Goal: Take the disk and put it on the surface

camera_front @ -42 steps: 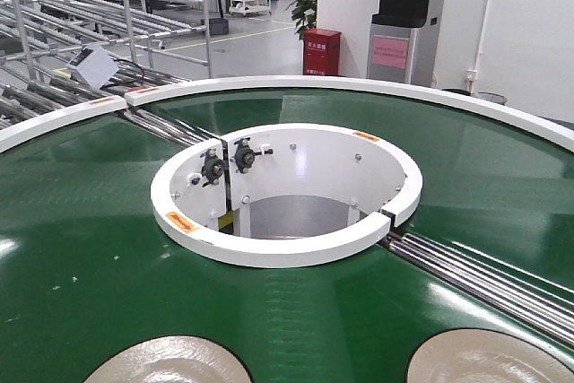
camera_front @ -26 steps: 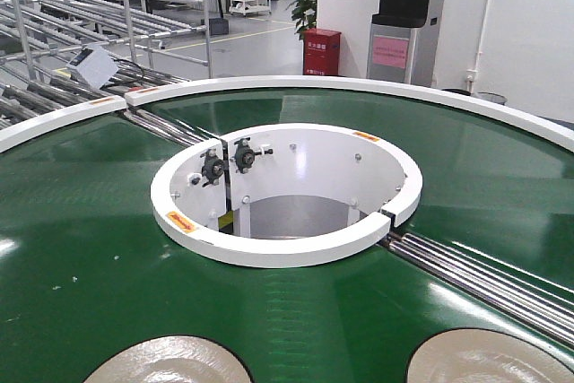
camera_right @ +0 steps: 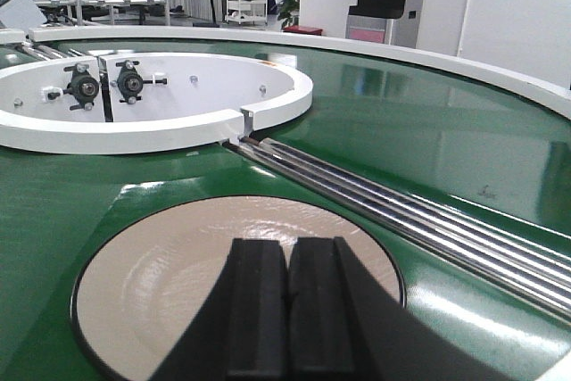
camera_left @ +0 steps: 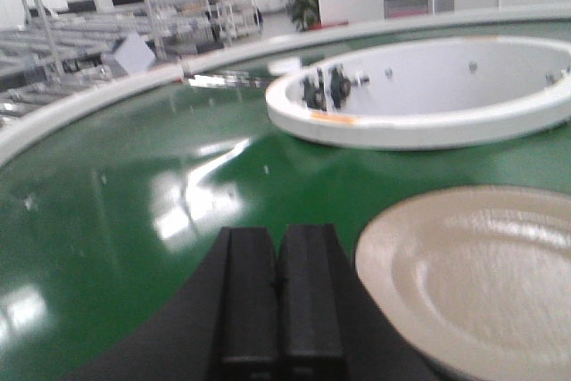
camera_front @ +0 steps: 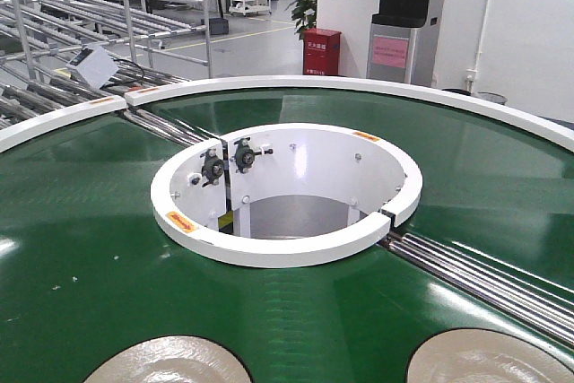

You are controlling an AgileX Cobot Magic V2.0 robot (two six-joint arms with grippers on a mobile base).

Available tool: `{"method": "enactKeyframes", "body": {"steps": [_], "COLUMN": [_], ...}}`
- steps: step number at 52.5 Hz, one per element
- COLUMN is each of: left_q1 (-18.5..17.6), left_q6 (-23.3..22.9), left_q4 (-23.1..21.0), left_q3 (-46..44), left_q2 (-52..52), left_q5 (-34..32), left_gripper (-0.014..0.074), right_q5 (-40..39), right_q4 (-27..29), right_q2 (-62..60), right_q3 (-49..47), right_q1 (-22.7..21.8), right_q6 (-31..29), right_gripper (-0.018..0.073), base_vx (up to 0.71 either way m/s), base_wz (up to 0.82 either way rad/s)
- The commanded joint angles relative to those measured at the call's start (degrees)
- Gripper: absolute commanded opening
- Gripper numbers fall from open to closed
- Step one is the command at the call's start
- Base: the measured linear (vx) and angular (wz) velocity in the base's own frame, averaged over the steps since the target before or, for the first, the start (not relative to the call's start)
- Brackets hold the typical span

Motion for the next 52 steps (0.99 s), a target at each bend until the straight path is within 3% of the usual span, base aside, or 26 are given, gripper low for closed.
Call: {"method": "enactKeyframes", "body": {"steps": [1,5,10,15,22,30,39,52], "left_q1": [-0.48,-0.48,-0.48,-0.48,-0.48,-0.48,-0.48,-0.48], "left_q6": [-2.30,-6.74,-7.12,-5.21,0.88,1.60,0.59,0.59], "left_q4": [-0.20,-0.20,-0.12,0.00,0.00,0.00,0.00,0.00], "left_q3": [0.11,-1.96,-7.35,-17.09,-31.37,-42.52,-46.07,-46.01], "left_q2": [-1.03,-1.03,-0.81,1.93,11.90,27.13,40.61,49.92], "left_q5": [-12.10,-19.33,-20.50,-15.70,-9.33,-4.27,-3.99,-4.82], "left_gripper": [-0.0002,-0.0002,-0.0002,-0.0002,-0.0002,-0.0002,-0.0001,0.0004], "right_q5": [-11.36,-21.52,-30.65,-25.90,-17.12,-13.17,-16.36,-18.26], "right_q4": [-0.40,-0.25,0.77,5.91,11.95,12.30,11.98,12.04], "right_q2": [-0.72,-0.72,-0.72,-0.10,7.10,18.67,29.60,37.86], "right_q3": [1.02,0.94,-1.35,-11.25,-24.57,-35.18,-38.95,-38.95], "right_q1": [-0.38,-0.38,-0.38,-0.38,-0.38,-0.38,-0.38,-0.38], "right_q6": [-0.01,-0.01,0.04,-1.41,-7.35,-9.32,-9.26,-8.79], "right_gripper": [-0.0009,-0.0009,-0.0009,-0.0009,-0.0009,-0.0009,-0.0009,-0.0006], "base_vx": [0.00,0.00,0.00,0.00,0.00,0.00,0.00,0.00], "base_wz": [0.00,0.00,0.00,0.00,0.01,0.00,0.00,0.00]}}
